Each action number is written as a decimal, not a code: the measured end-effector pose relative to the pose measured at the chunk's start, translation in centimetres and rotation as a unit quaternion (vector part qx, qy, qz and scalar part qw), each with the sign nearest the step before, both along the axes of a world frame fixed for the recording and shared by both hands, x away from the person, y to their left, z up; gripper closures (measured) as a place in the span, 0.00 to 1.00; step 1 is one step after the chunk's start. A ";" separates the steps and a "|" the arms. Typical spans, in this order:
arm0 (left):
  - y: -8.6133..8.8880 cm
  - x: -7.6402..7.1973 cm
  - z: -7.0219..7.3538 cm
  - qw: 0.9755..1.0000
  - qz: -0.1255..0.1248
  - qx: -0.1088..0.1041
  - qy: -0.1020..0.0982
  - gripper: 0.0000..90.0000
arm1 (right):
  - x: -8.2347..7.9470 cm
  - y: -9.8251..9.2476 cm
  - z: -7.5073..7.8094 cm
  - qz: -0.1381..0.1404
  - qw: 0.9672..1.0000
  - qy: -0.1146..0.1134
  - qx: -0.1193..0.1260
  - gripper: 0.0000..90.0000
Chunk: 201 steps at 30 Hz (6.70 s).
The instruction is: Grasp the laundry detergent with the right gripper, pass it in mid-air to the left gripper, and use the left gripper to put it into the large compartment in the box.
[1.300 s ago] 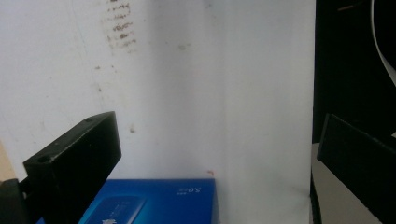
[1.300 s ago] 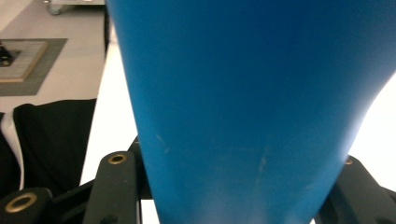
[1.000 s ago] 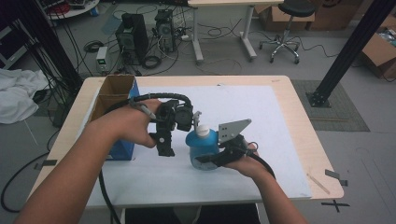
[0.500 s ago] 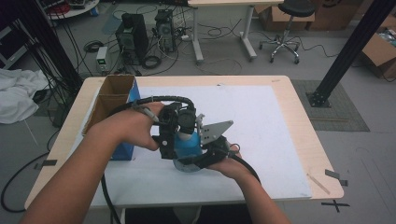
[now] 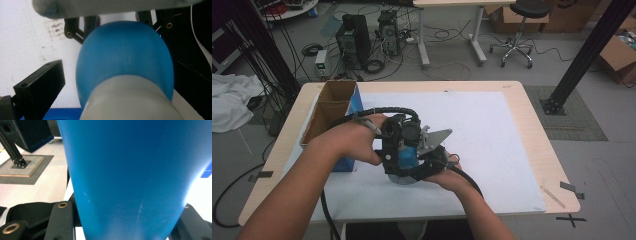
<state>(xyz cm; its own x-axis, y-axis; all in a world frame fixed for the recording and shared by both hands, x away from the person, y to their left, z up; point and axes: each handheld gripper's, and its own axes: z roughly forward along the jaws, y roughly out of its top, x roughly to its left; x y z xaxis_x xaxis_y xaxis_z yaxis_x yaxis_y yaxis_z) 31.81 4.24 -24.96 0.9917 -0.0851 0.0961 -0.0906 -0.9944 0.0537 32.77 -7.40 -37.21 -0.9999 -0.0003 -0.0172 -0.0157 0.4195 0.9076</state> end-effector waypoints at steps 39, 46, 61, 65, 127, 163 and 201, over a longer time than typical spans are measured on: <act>0.3 -0.1 -0.2 1.000 -0.003 0.020 -0.010 0.29 | 0.0 0.7 -0.2 -0.001 1.000 -0.007 -0.002 0.51; 0.5 0.0 -0.2 1.000 -0.002 0.019 -0.009 0.32 | -0.2 0.8 -0.2 -0.005 1.000 0.004 -0.006 0.51; 0.6 0.0 -0.4 1.000 0.007 0.027 0.003 0.42 | -0.1 1.0 -0.4 -0.012 1.000 -0.001 0.002 0.51; 0.5 0.0 -0.5 0.999 0.010 0.032 0.003 0.43 | -0.1 0.9 -0.5 -0.011 1.000 -0.004 -0.005 0.51; 10.9 6.5 14.4 0.916 0.400 0.008 0.039 0.43 | 3.5 -7.3 9.2 -0.023 0.922 -0.001 -0.387 0.00; 19.2 9.3 14.0 0.701 0.712 -0.023 0.016 0.43 | 3.7 -8.5 8.8 -0.027 0.891 -0.017 -0.452 0.00; 20.6 11.4 -1.1 0.696 0.716 0.000 0.056 0.43 | 3.6 -8.6 8.1 -0.025 0.889 -0.010 -0.457 0.00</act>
